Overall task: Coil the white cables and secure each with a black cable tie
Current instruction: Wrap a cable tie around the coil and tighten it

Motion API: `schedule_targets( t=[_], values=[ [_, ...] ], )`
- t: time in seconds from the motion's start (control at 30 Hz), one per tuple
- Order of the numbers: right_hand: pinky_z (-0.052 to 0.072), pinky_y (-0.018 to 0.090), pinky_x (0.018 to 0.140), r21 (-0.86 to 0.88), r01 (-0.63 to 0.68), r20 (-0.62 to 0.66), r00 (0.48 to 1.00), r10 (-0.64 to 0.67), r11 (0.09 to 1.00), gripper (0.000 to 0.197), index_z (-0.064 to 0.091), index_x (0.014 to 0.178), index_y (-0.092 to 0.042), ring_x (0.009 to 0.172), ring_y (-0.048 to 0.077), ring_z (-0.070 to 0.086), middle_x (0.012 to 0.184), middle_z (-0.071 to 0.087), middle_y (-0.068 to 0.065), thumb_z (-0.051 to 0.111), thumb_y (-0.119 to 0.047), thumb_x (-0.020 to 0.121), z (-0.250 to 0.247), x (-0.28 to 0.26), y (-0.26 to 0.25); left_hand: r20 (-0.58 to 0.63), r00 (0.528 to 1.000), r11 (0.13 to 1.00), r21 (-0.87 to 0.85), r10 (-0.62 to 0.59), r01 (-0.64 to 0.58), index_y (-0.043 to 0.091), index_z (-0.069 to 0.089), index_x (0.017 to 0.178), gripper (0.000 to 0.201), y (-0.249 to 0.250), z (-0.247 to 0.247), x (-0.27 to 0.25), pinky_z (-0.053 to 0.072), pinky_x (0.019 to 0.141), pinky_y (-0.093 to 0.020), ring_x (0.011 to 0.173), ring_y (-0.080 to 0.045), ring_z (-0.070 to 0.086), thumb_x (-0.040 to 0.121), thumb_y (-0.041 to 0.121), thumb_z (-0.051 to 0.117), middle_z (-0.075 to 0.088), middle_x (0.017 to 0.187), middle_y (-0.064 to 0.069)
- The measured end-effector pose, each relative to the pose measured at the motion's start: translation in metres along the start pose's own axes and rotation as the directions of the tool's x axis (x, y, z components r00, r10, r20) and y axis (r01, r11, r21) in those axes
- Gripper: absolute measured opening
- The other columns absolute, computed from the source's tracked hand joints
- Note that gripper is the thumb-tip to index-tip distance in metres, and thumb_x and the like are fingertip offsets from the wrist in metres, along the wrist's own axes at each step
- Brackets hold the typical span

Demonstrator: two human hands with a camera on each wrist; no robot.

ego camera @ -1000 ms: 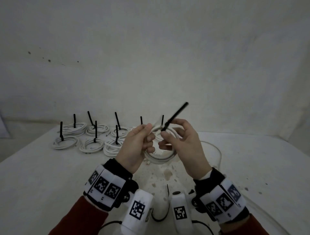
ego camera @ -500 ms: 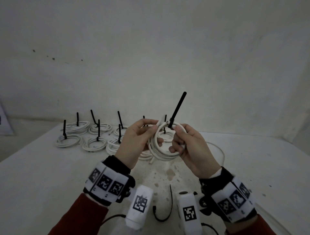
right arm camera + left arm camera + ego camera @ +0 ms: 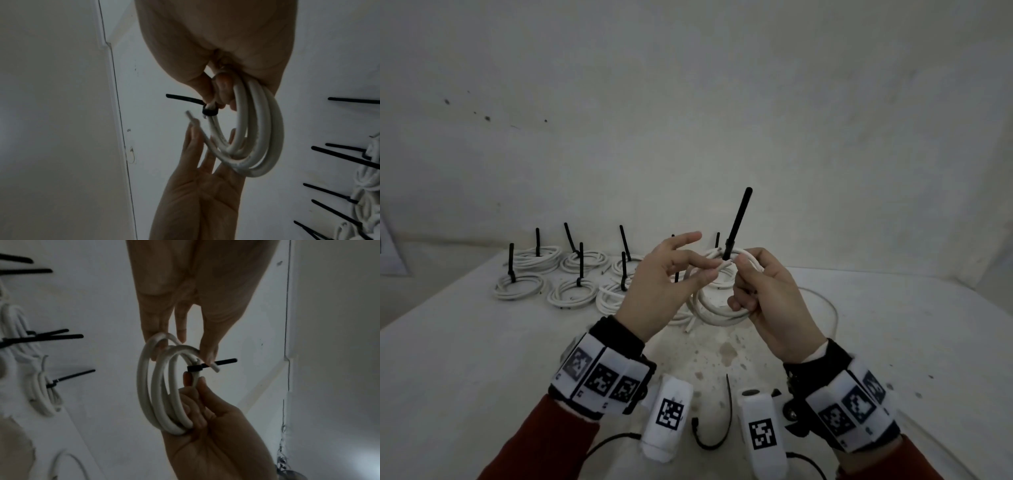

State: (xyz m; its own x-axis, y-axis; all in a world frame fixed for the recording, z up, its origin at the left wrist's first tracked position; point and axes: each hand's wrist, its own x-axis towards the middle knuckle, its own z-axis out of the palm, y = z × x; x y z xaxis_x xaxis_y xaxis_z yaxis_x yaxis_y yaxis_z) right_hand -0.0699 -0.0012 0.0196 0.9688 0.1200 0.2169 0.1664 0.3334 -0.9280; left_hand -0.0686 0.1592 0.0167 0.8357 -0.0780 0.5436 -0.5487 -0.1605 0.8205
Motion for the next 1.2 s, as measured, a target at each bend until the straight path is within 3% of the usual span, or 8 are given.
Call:
schedule_targets(
  t=[0.2, 0.4, 0.57, 0.67, 0.8, 0.93, 1.03, 1.2],
  values=[
    [0.034, 0.027, 0.051, 0.008, -0.006, 0.017, 1.000, 0.006, 1.000, 0.013, 0.050, 0.088, -0.010, 0.043, 0.010, 0.024, 0.052, 0.029, -0.004, 0.045, -0.011, 0.100, 0.006, -0.003, 0.002, -0.049, 0.998, 0.993, 0.109, 0.042, -0.037, 0.025, 0.074, 0.079, 0.018, 0.008, -0.002, -0.002, 0.056, 0.079, -0.031, 0.092, -0.007, 0.067, 0.074, 0.008, 0.078, 0.061, 0.122, 0.009],
    [0.030, 0.029, 0.053, -0.028, 0.004, 0.058, 0.998, -0.003, 1.000, 0.010, 0.049, 0.090, -0.009, 0.043, 0.010, 0.025, 0.054, 0.030, -0.003, 0.045, -0.011, 0.100, 0.012, -0.006, 0.009, -0.142, 0.989, 0.965, 0.262, 0.029, 0.009, 0.023, 0.049, 0.083, 0.036, 0.008, -0.002, -0.003, 0.056, 0.059, -0.028, 0.064, -0.014, 0.069, 0.070, 0.005, 0.078, 0.066, 0.097, 0.005],
    [0.042, 0.029, 0.055, -0.115, 0.096, 0.049, 0.995, -0.091, 0.989, 0.008, 0.055, 0.095, -0.008, 0.047, 0.010, 0.036, 0.059, 0.042, -0.001, 0.049, -0.012, 0.098, 0.020, -0.011, 0.011, -0.253, 0.966, 0.923, 0.380, 0.046, 0.055, 0.021, 0.058, 0.090, 0.025, -0.001, -0.004, 0.000, 0.051, 0.058, -0.016, 0.065, -0.005, 0.065, 0.074, 0.016, 0.077, 0.066, 0.089, 0.009],
    [0.044, 0.030, 0.056, -0.092, 0.107, 0.025, 0.994, -0.105, 0.990, 0.010, 0.059, 0.097, -0.008, 0.050, 0.012, 0.037, 0.065, 0.041, 0.005, 0.050, -0.013, 0.098, 0.017, -0.009, 0.008, -0.166, 0.986, 0.904, 0.418, -0.018, 0.087, 0.012, 0.067, 0.090, 0.009, 0.002, -0.002, 0.000, 0.049, 0.058, -0.015, 0.059, 0.000, 0.064, 0.085, 0.020, 0.065, 0.070, 0.078, 0.004],
    [0.045, 0.029, 0.053, 0.009, 0.029, -0.024, 0.999, -0.029, 1.000, 0.014, 0.058, 0.092, -0.009, 0.050, 0.012, 0.039, 0.065, 0.044, 0.004, 0.047, -0.015, 0.099, 0.015, -0.007, 0.010, -0.053, 0.976, 0.978, -0.019, -0.211, 0.210, 0.009, 0.072, 0.090, 0.014, 0.006, 0.004, 0.000, 0.053, 0.067, -0.025, 0.070, -0.012, 0.067, 0.091, 0.012, 0.059, 0.074, 0.080, -0.010],
    [0.047, 0.025, 0.047, 0.082, -0.046, -0.052, 0.997, 0.050, 0.996, 0.018, 0.059, 0.087, -0.009, 0.047, 0.010, 0.043, 0.069, 0.048, 0.001, 0.047, -0.017, 0.099, 0.010, -0.003, 0.008, 0.095, 0.914, 0.841, -0.363, -0.394, 0.401, 0.008, 0.072, 0.095, 0.029, 0.012, 0.006, 0.000, 0.053, 0.067, -0.026, 0.069, -0.012, 0.063, 0.082, 0.031, 0.061, 0.073, 0.086, -0.008],
    [0.048, 0.024, 0.045, 0.054, -0.045, -0.057, 0.997, 0.048, 0.998, 0.016, 0.062, 0.090, -0.009, 0.050, 0.012, 0.044, 0.073, 0.049, 0.004, 0.051, -0.017, 0.097, 0.007, -0.003, 0.006, 0.132, 0.903, 0.786, -0.452, -0.410, 0.423, 0.004, 0.071, 0.094, 0.038, 0.010, 0.005, 0.001, 0.055, 0.060, -0.024, 0.061, -0.011, 0.062, 0.076, 0.035, 0.060, 0.072, 0.086, -0.007],
    [0.053, 0.032, 0.059, 0.000, -0.026, -0.072, 0.997, 0.026, 1.000, 0.016, 0.063, 0.098, -0.004, 0.070, 0.029, 0.054, 0.088, 0.057, 0.017, 0.053, -0.017, 0.096, 0.007, -0.001, 0.008, 0.011, 0.947, 0.879, -0.369, -0.322, 0.303, 0.007, 0.072, 0.094, 0.028, 0.004, 0.008, 0.001, 0.053, 0.063, -0.025, 0.064, -0.011, 0.059, 0.081, 0.029, 0.060, 0.072, 0.084, -0.006]
  ],
)
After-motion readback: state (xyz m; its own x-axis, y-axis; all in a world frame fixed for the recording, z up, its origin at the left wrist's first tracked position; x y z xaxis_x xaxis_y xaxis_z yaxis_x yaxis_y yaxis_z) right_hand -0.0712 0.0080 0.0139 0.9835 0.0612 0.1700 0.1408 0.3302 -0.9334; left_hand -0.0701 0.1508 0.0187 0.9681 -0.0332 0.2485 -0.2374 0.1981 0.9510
